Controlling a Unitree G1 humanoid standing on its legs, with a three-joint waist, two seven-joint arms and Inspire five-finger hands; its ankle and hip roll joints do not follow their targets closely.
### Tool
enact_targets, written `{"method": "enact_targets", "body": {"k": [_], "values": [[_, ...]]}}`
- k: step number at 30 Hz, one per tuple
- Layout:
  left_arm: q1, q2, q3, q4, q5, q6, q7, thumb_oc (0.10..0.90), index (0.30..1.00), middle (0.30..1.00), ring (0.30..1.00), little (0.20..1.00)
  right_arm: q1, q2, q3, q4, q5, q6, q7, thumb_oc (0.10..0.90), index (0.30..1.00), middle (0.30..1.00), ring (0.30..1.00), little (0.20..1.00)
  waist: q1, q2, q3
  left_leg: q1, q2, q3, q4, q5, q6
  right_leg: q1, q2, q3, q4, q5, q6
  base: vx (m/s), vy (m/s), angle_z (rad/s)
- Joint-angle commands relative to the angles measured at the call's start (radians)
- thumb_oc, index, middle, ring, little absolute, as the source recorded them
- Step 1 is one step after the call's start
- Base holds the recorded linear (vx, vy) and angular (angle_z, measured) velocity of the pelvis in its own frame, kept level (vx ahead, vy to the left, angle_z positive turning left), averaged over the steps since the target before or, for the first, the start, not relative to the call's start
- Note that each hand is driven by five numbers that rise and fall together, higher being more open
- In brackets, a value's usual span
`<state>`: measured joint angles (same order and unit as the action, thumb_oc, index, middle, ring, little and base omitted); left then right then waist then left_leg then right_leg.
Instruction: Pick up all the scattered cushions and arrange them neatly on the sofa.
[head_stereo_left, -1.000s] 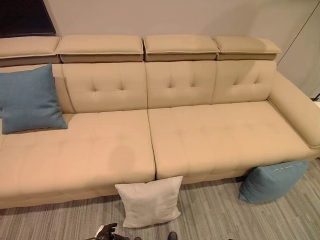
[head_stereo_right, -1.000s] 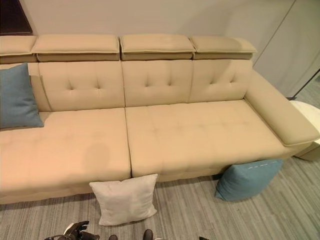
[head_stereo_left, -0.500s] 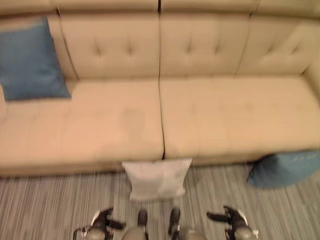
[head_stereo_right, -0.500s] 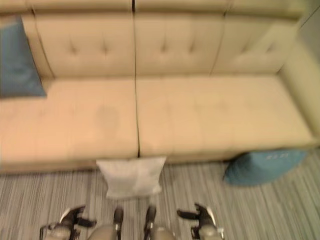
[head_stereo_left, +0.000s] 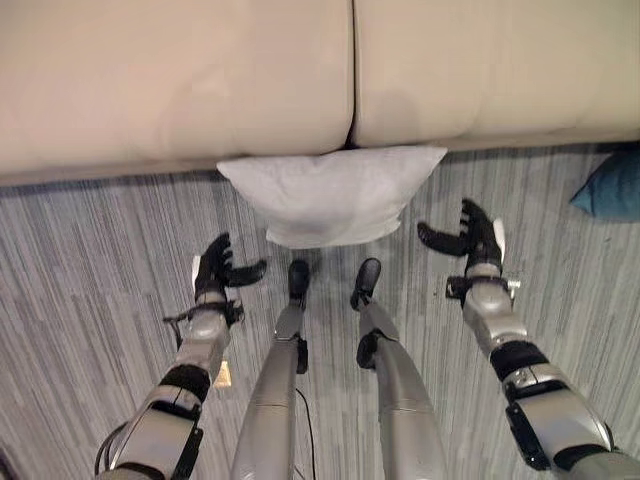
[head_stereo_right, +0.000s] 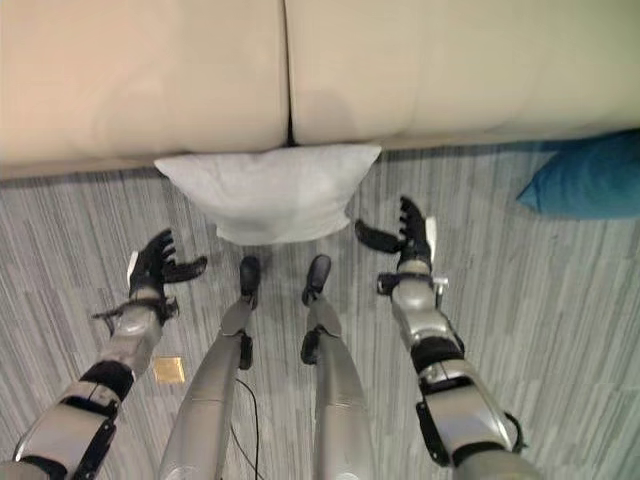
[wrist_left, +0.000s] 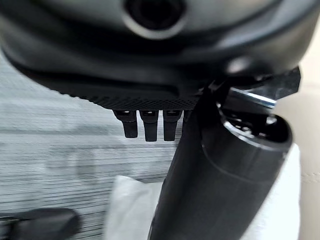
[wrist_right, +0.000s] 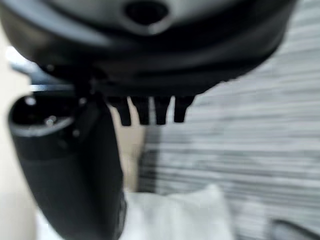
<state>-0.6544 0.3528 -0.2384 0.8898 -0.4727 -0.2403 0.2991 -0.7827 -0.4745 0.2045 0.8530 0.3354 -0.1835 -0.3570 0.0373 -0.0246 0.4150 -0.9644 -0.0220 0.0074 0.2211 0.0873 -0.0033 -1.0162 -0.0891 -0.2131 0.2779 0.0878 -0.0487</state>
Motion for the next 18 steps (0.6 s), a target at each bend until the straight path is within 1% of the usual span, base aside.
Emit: {"method": "enact_targets", "body": {"k": [1, 3, 4, 9, 13, 14, 18], "values": [[0.062, 0.053, -0.007, -0.033, 0.003, -0.069, 0.068, 0.8, 0.9, 0.9, 0.9, 0.9, 0.075, -0.053, 0.048, -0.05, 0.023, -0.085, -0.059, 0.8, 0.9, 0.9, 0.9, 0.9, -0.02, 0.002, -0.135, -0.028, 0.001, -0.014, -0.05, -0.033, -0.043, -0.036, -0.066, 0.081, 0.043, -0.078, 0.156, -0.04, -0.011, 0.06], [0.015, 0.071, -0.021, -0.052, 0.014, -0.071, 0.08, 0.8, 0.9, 0.9, 0.9, 0.9, 0.025, -0.069, 0.06, -0.059, 0.03, -0.091, -0.07, 0.8, 0.9, 0.9, 0.9, 0.9, -0.022, -0.002, -0.123, -0.065, -0.001, -0.016, -0.056, -0.025, -0.041, -0.077, -0.063, 0.083, 0.049, -0.074, 0.162, -0.05, -0.021, 0.06], [-0.034, 0.087, -0.041, -0.076, 0.033, -0.07, 0.095, 0.8, 0.9, 0.9, 0.9, 0.9, -0.024, -0.073, 0.071, -0.071, 0.036, -0.097, -0.08, 0.8, 0.9, 0.9, 0.9, 0.9, -0.024, -0.002, -0.113, -0.107, -0.001, -0.02, -0.064, -0.013, -0.039, -0.126, -0.065, 0.084, 0.058, -0.071, 0.168, -0.02, -0.022, 0.03], [-0.099, 0.088, -0.067, -0.074, 0.044, -0.068, 0.11, 0.8, 0.9, 0.9, 0.9, 0.9, -0.082, -0.052, 0.098, -0.064, 0.042, -0.102, -0.086, 0.8, 0.9, 0.9, 0.9, 0.9, -0.026, -0.004, -0.115, -0.155, -0.008, -0.025, -0.068, -0.002, -0.04, -0.172, -0.066, 0.083, 0.063, -0.07, 0.172, -0.01, -0.016, 0.02], [-0.164, 0.057, -0.101, -0.058, 0.048, -0.065, 0.12, 0.8, 0.9, 0.9, 0.9, 0.9, -0.136, 0.012, 0.126, -0.068, 0.063, -0.113, -0.082, 0.8, 0.9, 0.9, 0.9, 0.9, -0.027, -0.002, -0.123, -0.18, -0.011, -0.028, -0.083, 0.01, -0.041, -0.198, -0.066, 0.088, 0.056, -0.065, 0.175, 0.0, 0.0, 0.0], [-0.164, 0.057, -0.101, -0.057, 0.048, -0.065, 0.121, 0.8, 0.9, 0.9, 0.9, 0.9, -0.137, 0.012, 0.126, -0.068, 0.063, -0.114, -0.082, 0.8, 0.9, 0.9, 0.9, 0.9, -0.027, -0.002, -0.123, -0.181, -0.011, -0.028, -0.083, 0.01, -0.041, -0.199, -0.066, 0.088, 0.056, -0.065, 0.175, 0.01, -0.003, 0.03], [-0.214, 0.012, -0.125, -0.078, 0.031, -0.073, 0.129, 0.8, 0.9, 0.9, 0.9, 0.9, -0.165, 0.095, 0.158, -0.075, 0.111, -0.131, -0.06, 0.8, 0.9, 0.9, 0.9, 0.9, -0.026, 0.002, -0.134, -0.192, -0.013, -0.033, -0.093, 0.017, -0.041, -0.211, -0.067, 0.087, 0.056, -0.066, 0.176, 0.0, 0.0, 0.03]]}}
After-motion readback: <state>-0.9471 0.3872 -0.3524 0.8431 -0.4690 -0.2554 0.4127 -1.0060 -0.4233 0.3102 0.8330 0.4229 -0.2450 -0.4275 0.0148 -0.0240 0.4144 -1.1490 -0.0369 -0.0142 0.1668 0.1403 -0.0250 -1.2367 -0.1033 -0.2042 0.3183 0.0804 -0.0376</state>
